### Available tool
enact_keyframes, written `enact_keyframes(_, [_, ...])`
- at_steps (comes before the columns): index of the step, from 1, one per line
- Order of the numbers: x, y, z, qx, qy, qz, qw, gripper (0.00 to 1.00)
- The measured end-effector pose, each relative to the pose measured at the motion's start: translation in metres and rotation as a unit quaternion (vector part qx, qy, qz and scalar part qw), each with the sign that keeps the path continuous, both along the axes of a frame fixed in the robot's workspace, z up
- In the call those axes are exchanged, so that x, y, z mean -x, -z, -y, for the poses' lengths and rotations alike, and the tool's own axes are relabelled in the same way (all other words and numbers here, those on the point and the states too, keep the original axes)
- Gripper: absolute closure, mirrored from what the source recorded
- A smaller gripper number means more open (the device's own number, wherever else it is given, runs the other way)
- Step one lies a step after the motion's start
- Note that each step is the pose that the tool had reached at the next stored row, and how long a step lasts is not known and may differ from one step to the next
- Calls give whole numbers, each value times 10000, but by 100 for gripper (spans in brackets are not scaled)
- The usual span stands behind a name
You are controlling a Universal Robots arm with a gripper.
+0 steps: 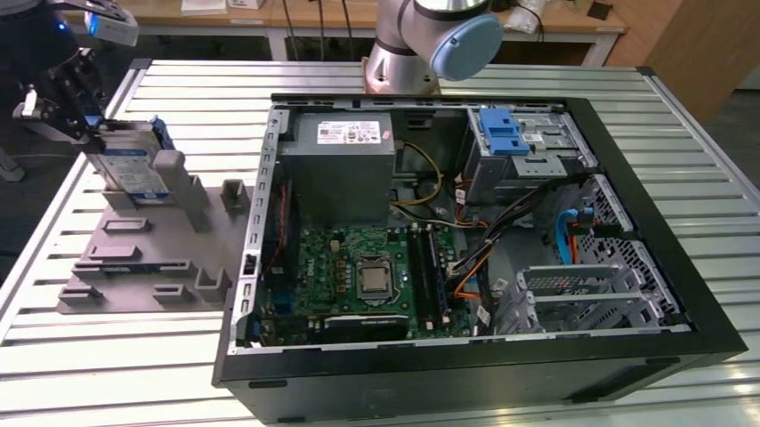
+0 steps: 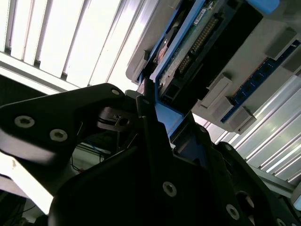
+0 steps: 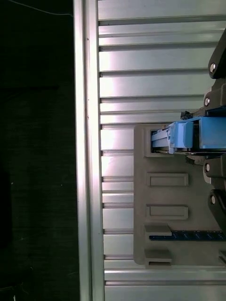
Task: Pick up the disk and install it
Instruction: 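Pick up the disk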
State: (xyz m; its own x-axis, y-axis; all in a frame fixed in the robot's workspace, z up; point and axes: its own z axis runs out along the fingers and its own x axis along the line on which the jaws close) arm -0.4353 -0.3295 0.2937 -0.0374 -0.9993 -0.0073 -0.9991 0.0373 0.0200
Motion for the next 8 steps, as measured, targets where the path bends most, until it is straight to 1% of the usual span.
enact_keyframes(8, [0,-46,0,0,0,0,10000,64])
